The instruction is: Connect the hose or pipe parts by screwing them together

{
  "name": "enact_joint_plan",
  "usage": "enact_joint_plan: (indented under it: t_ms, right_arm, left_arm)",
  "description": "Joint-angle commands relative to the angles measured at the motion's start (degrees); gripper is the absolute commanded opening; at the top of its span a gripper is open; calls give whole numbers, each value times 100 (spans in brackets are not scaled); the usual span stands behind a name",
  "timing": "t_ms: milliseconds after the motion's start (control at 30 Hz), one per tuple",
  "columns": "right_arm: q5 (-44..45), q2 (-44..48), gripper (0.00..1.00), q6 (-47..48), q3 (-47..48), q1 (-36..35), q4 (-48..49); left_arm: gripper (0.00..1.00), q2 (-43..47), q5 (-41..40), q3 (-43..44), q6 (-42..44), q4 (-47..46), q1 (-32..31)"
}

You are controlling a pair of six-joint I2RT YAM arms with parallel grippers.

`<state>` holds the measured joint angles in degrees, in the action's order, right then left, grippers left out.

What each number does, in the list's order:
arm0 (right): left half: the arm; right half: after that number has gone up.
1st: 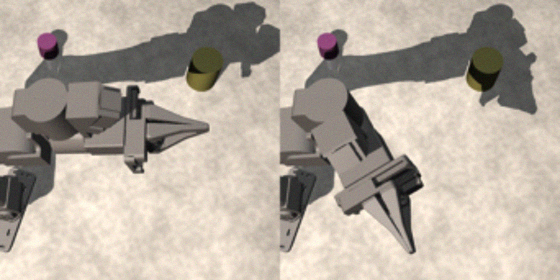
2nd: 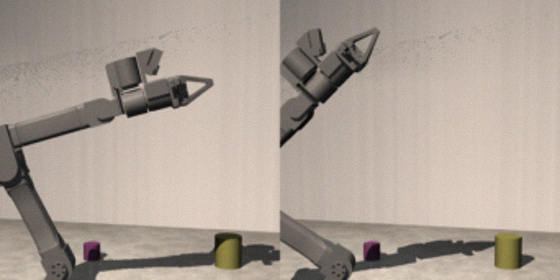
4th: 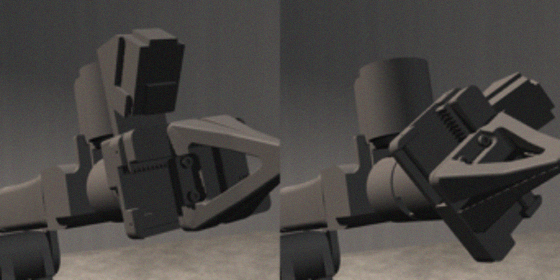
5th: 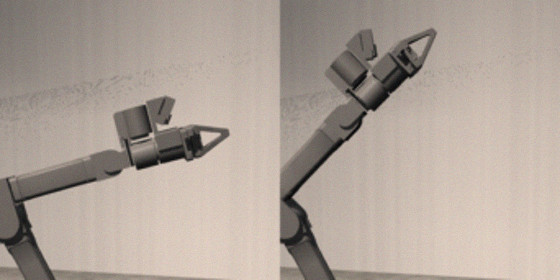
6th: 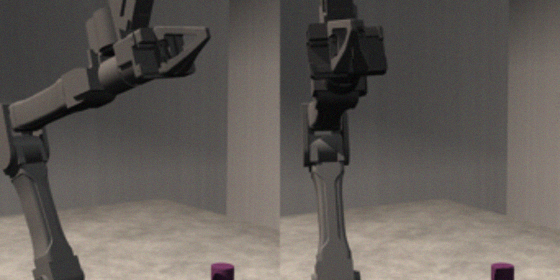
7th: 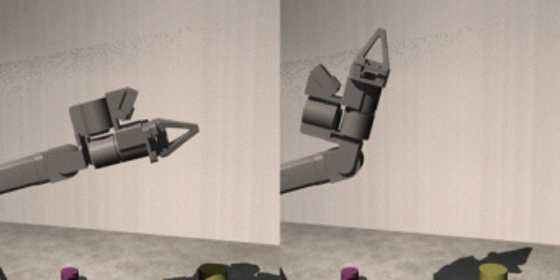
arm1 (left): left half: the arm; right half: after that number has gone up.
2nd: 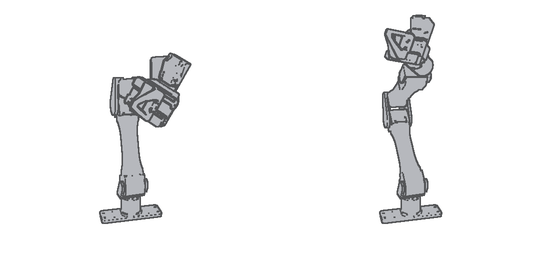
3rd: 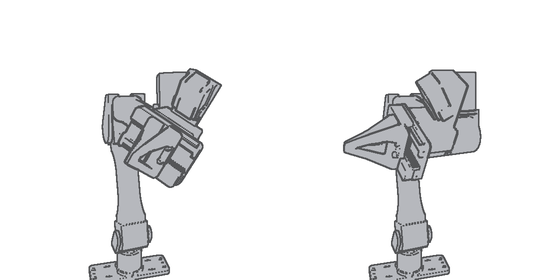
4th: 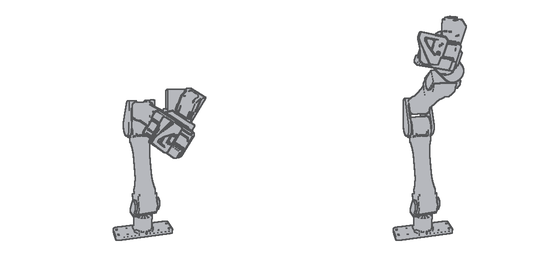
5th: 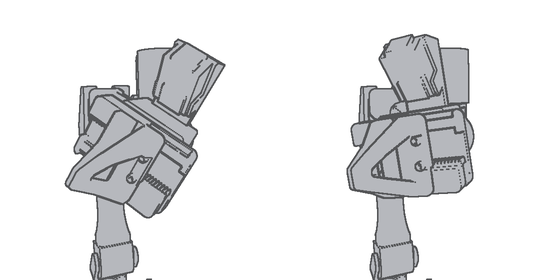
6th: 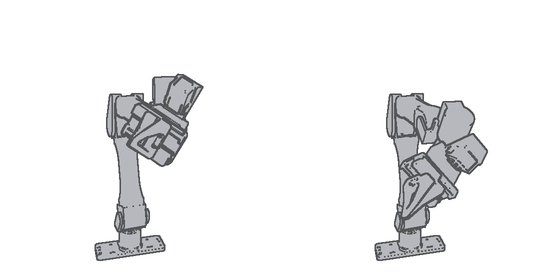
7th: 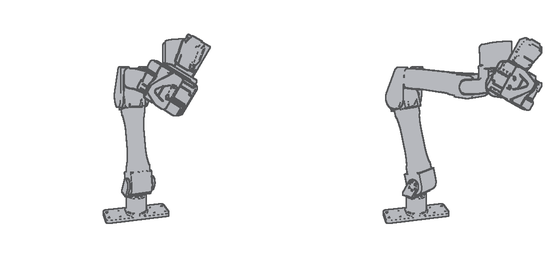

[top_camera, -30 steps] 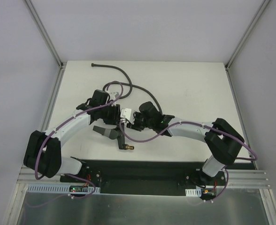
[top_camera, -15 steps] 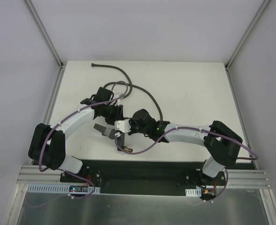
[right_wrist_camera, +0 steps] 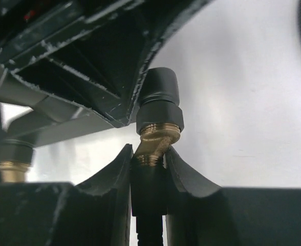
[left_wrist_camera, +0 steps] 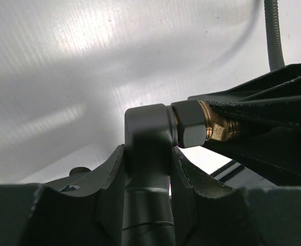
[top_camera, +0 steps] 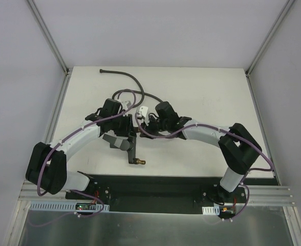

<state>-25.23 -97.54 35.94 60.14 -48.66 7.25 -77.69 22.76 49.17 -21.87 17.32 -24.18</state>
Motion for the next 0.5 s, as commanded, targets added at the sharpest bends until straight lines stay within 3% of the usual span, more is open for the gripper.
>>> enact_joint_plan:
  t_ms: [0,200,333,367,467]
  right_arm:
    - [-2107,-195,1,-2113,165,155,889]
    - [-2758,-547,1,-3584,24,401,2157]
    - [-2917,-731,1,-4840,-28,630,2798]
    - [-2952,-801,1,-5512,-89,717,3270]
    - [-2917,-846,9,-6596,-291,876,4211]
  left_arm:
    - [0,369,-456,14,-169,-827,-42]
    - [0,685,-931,-337,-213,-1327,-42]
    - [0,712,-1037,-364,-160,-1346,-42]
    - [0,703,-1028,-364,-151,-1354,-34]
    - [0,685,-1019,-390,-177,-1354,-42]
